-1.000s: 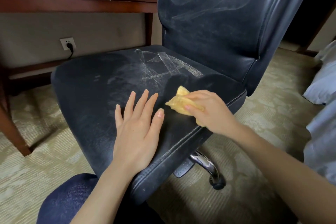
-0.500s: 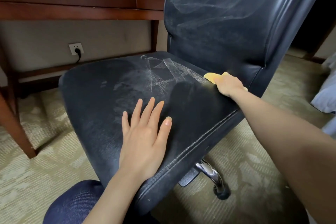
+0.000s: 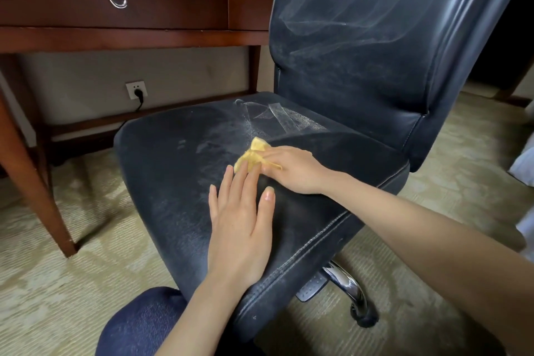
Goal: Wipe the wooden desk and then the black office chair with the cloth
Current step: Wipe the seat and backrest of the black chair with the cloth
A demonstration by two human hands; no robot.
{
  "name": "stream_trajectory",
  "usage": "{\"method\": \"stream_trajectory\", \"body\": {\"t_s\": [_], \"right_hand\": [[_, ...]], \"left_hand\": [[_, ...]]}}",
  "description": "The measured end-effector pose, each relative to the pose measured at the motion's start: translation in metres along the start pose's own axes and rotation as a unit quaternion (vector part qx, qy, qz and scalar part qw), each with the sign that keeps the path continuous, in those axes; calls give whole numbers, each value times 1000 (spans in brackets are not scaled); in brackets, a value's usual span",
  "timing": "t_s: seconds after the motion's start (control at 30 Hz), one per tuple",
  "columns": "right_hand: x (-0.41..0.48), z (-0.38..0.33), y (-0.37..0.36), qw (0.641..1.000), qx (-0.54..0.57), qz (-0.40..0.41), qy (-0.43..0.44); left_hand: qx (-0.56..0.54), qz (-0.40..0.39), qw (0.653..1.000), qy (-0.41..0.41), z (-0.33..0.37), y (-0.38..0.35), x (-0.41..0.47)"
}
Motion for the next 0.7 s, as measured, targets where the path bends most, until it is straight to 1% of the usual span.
{"method": "stream_trajectory", "body": {"t_s": [0.1,0.17,0.27,0.37,0.43,0.53,0.6,0.7], "right_hand": [[-29,-28,2,997,37,14,70],[-54,-39,1,994,32,21,98],[-85,-34,2,994,27,14,106],[-98,-16,10,995,41,8,88],[-96,3,17,998,28,13,60],[-93,42,31,1000,-21,8,-7],[-90,77,42,994,-70,-14,-88],[-80,124,52,966,-138,-58,-209]], "left_hand": [[-25,6,1000,5,-1,2,-1],[-31,11,999,7,-2,3,-2],[-27,10,1000,8,-2,2,-2],[-7,9,1000,11,-3,1,-1],[16,7,1000,13,-3,0,0],[56,1,998,15,-3,-3,0],[75,-3,997,13,-3,-4,0],[85,-3,996,9,-3,-4,-1]]}}
Point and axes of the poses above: each hand's wrist, its own x-axis towards the middle knuckle, its own y-axis out of the back of the hand, z = x × y, the point moved 4 cm from there along x, towards the middle knuckle, and after that the axes turned 13 degrees about y, right-handed, at the moved point
